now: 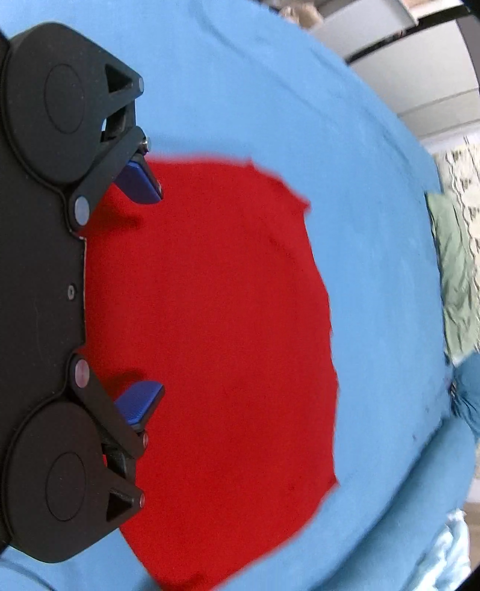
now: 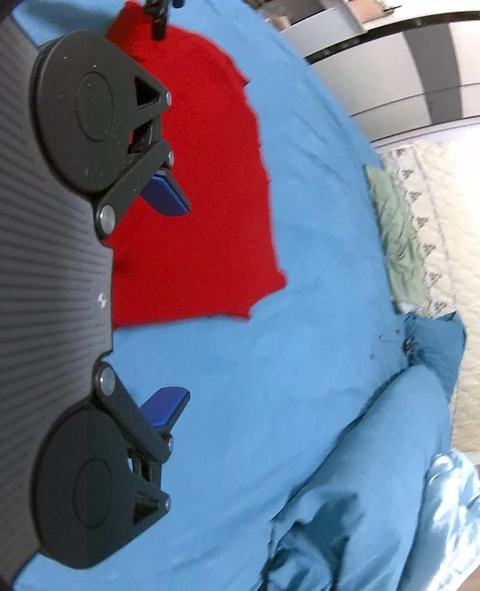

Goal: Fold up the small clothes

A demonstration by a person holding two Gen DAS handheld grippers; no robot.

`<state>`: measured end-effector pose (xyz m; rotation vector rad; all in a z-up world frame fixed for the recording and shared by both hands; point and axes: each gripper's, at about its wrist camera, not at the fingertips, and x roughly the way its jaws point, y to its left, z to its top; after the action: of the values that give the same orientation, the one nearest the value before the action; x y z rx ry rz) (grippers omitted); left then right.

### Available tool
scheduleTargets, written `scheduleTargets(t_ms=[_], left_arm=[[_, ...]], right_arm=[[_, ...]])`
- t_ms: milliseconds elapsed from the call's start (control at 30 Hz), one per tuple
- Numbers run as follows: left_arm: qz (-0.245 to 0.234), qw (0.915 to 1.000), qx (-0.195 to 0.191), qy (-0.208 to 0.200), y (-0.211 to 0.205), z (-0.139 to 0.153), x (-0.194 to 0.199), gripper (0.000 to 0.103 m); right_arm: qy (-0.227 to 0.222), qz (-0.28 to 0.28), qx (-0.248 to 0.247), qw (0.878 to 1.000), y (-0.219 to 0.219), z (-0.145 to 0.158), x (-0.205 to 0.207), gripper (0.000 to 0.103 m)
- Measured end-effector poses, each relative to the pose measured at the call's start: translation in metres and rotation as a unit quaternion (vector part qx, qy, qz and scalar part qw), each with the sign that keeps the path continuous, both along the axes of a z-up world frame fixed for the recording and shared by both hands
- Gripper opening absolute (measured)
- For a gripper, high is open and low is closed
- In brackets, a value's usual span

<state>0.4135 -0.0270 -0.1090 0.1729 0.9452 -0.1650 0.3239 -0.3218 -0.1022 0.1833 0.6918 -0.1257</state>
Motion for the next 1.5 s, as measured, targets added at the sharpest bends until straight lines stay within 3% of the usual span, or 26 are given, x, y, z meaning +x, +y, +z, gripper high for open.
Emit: scheduleTargets(t_ms=[200,300,500,600,667,700,767,867,967,1033,1100,1233,1333,1433,1500], left_arm=[[-0.029,0.9957,-0.069,0.054,-0.042,-0.021,0.000,0.103],[-0.036,0.9966,-0.054,0.051,-0.058,-0.028,0.000,0.103],[-0.035,0.9981,-0.027,0.043,-0.069,-0.038,0.009,0.103],[-0.033,0.9983,-0.020,0.044,-0.071,-0.041,0.007,0.103],[-0.030,0.9985,-0.018,0.042,-0.072,-0.044,0.007,0.103],[-0.027,0.9986,-0.018,0.041,-0.073,-0.044,0.007,0.103],[-0.020,0.9988,-0.021,0.040,-0.076,-0.045,0.008,0.103],[-0.013,0.9983,-0.030,0.047,-0.076,-0.051,0.019,0.103],[-0.012,0.9975,-0.036,0.060,-0.072,-0.053,0.036,0.103],[-0.012,0.9964,-0.048,0.069,-0.065,-0.044,0.037,0.102],[-0.022,0.9963,-0.065,0.052,-0.051,-0.030,0.032,0.100],[-0.036,0.9978,-0.054,-0.009,0.004,0.005,0.010,0.100],[-0.025,0.9979,-0.053,-0.029,0.055,0.015,-0.010,0.101],[0.009,0.9977,-0.065,-0.016,0.108,0.006,-0.031,0.101],[0.026,0.9969,-0.075,0.002,0.136,-0.008,-0.043,0.101]], right_arm=[[0.019,-0.012,0.020,1.000,-0.003,-0.036,-0.006,0.103],[0.029,-0.006,0.020,0.999,0.004,-0.052,0.000,0.094],[0.032,0.001,0.012,0.999,0.010,-0.073,0.013,0.091],[0.028,0.033,-0.002,0.999,0.020,-0.074,0.013,0.070],[0.030,0.053,0.001,0.998,0.024,-0.073,0.014,0.046],[0.033,0.056,0.009,0.998,0.024,-0.073,0.015,0.044],[0.040,0.045,0.018,0.998,0.023,-0.070,0.018,0.030],[0.056,0.008,0.086,0.995,0.007,-0.063,0.023,0.024],[0.062,-0.035,0.168,0.983,-0.009,-0.051,0.023,0.023],[0.053,-0.047,0.205,0.976,-0.011,-0.035,0.024,0.022],[0.032,-0.038,0.234,0.971,-0.005,-0.010,0.028,0.022],[-0.018,0.029,0.262,0.964,0.041,0.049,0.047,0.022],[-0.039,0.120,0.257,0.958,0.106,0.076,0.068,0.022],[-0.024,0.236,0.238,0.942,0.189,0.071,0.089,0.022],[0.017,0.305,0.207,0.930,0.247,0.046,0.102,0.022]])
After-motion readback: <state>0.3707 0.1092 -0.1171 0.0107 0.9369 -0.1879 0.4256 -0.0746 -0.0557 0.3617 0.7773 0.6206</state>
